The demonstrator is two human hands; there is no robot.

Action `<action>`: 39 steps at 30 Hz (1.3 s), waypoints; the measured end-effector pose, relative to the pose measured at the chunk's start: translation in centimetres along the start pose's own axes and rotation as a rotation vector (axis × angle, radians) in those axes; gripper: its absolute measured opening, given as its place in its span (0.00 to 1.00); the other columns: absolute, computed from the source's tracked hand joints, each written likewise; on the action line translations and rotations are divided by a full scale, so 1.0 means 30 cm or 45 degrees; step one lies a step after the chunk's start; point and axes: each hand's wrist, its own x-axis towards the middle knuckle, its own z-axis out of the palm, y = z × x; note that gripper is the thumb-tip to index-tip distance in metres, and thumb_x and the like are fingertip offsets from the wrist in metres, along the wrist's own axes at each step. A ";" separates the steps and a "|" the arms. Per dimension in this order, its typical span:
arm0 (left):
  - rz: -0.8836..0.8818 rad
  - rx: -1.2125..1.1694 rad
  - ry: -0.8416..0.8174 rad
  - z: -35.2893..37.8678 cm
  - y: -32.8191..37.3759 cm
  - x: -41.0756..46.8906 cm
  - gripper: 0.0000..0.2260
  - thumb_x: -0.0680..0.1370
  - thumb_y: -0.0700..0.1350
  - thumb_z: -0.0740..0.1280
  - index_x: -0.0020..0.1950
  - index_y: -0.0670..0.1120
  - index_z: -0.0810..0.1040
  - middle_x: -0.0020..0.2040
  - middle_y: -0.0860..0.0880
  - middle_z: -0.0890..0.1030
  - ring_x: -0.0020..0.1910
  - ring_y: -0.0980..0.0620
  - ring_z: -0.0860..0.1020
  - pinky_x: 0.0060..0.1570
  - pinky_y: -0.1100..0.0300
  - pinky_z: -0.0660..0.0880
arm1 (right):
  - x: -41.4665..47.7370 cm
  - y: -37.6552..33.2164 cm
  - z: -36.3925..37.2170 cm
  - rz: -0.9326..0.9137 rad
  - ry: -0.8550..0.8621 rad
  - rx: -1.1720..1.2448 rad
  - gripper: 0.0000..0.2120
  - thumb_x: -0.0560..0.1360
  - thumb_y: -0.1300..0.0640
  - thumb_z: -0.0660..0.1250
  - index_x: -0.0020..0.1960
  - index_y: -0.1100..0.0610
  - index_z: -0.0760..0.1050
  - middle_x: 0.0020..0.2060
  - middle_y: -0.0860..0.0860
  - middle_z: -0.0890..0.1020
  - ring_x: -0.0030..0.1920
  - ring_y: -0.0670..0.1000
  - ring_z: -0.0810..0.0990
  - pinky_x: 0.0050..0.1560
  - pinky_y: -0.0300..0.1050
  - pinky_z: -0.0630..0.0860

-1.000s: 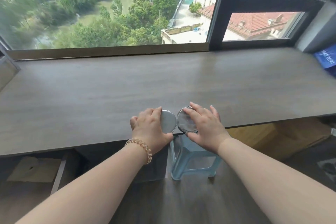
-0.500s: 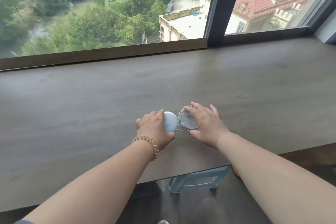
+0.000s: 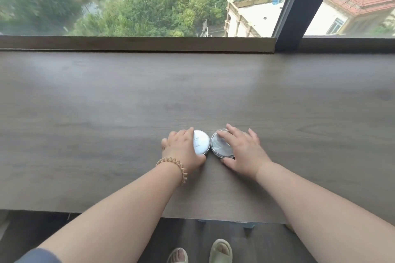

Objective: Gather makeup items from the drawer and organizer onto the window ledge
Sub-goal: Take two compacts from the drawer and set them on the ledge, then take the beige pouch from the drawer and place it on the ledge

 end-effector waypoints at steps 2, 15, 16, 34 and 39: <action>-0.023 0.016 -0.032 0.003 0.011 -0.008 0.38 0.70 0.58 0.65 0.75 0.50 0.53 0.75 0.53 0.61 0.72 0.48 0.58 0.65 0.49 0.58 | 0.000 -0.003 -0.005 0.004 -0.020 -0.083 0.36 0.73 0.45 0.65 0.75 0.44 0.51 0.77 0.49 0.51 0.75 0.51 0.53 0.73 0.56 0.40; -0.095 0.109 0.210 -0.130 -0.247 -0.211 0.37 0.76 0.62 0.56 0.77 0.50 0.41 0.79 0.51 0.44 0.77 0.53 0.44 0.71 0.53 0.50 | 0.012 -0.318 0.014 -0.333 0.295 -0.287 0.33 0.64 0.51 0.74 0.67 0.53 0.68 0.69 0.57 0.71 0.68 0.57 0.71 0.67 0.56 0.50; -0.140 0.100 0.226 -0.151 -0.312 -0.242 0.37 0.76 0.62 0.56 0.77 0.50 0.41 0.79 0.51 0.44 0.77 0.53 0.44 0.71 0.53 0.50 | 0.027 -0.391 0.026 -0.383 0.281 -0.280 0.33 0.64 0.51 0.74 0.67 0.53 0.69 0.69 0.57 0.71 0.68 0.57 0.71 0.67 0.56 0.50; -0.539 -0.037 0.276 -0.298 -1.782 -0.789 0.21 0.76 0.51 0.62 0.69 0.54 0.65 0.70 0.54 0.67 0.70 0.52 0.62 0.68 0.53 0.58 | 0.122 -1.896 0.621 -0.745 0.252 0.182 0.16 0.67 0.56 0.65 0.54 0.52 0.77 0.52 0.49 0.80 0.53 0.52 0.77 0.58 0.47 0.67; -0.630 -0.030 0.014 -0.201 -2.049 -0.779 0.26 0.77 0.52 0.60 0.74 0.54 0.57 0.76 0.53 0.59 0.73 0.51 0.57 0.69 0.51 0.56 | 0.170 -2.078 0.855 -0.553 -0.226 -0.138 0.23 0.71 0.53 0.64 0.65 0.53 0.70 0.61 0.54 0.76 0.59 0.58 0.76 0.60 0.55 0.70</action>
